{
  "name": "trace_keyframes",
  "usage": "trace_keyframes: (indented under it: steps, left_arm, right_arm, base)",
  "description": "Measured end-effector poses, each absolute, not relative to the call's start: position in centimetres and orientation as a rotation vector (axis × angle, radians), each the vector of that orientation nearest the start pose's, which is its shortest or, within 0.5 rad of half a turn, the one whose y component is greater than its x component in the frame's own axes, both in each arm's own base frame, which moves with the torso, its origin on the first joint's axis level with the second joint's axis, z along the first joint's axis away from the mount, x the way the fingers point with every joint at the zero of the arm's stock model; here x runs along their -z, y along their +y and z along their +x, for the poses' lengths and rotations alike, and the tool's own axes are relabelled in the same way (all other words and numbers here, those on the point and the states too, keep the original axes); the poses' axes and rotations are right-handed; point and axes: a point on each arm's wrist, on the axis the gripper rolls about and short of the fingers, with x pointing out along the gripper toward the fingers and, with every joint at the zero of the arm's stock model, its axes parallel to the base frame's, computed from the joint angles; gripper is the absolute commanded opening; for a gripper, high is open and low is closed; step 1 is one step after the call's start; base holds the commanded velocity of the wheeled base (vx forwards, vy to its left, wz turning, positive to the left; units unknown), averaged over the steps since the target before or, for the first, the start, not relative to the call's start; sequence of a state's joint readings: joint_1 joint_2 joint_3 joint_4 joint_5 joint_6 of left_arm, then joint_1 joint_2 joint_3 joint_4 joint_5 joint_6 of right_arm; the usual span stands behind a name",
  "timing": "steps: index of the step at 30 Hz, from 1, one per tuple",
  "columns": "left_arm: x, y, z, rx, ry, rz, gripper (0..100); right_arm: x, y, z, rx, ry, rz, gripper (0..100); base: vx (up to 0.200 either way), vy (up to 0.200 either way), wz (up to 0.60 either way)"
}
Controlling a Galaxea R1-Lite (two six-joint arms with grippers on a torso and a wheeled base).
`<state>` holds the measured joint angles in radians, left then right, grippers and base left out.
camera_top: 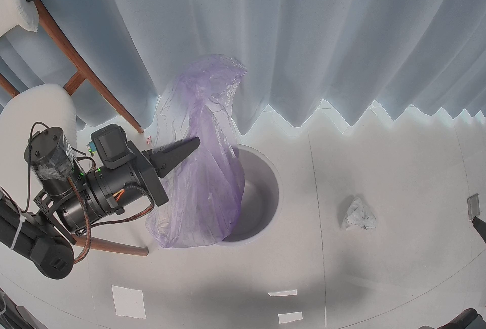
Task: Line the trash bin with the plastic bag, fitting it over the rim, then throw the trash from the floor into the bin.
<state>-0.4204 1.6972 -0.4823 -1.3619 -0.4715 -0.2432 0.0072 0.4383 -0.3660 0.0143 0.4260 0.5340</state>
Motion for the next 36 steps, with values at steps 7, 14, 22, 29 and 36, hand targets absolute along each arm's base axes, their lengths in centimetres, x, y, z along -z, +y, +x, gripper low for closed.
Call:
trace_keyframes:
  steps: [7,14,22,29,36]
  left_arm:
    - [-17.6,-11.9,24.0,0.907,-0.050,-0.222,0]
    - [-17.7,-12.0,24.0,0.916,-0.055,-0.222,0]
    - [-17.5,-12.2,23.7,0.929,-0.040,-0.222,0]
    - [-17.0,-12.1,23.4,0.929,-0.020,-0.223,0]
    - [-16.4,-12.1,23.1,0.933,0.000,-0.207,0]
  right_arm:
    - [-19.0,1.1,2.9,-0.473,0.284,0.566,100]
    - [-19.4,1.3,5.3,-0.506,0.344,0.582,100]
    - [-19.5,1.9,7.7,-0.552,0.444,0.593,100]
    - [-19.8,2.4,9.8,-0.569,0.515,0.598,100]
    - [-19.6,3.1,11.4,-0.590,0.585,0.598,100]
  base:
    - [0.000,0.000,0.00]
    - [0.000,0.000,0.00]
    - [0.000,0.000,0.00]
    - [0.000,0.000,0.00]
    - [0.000,0.000,0.00]
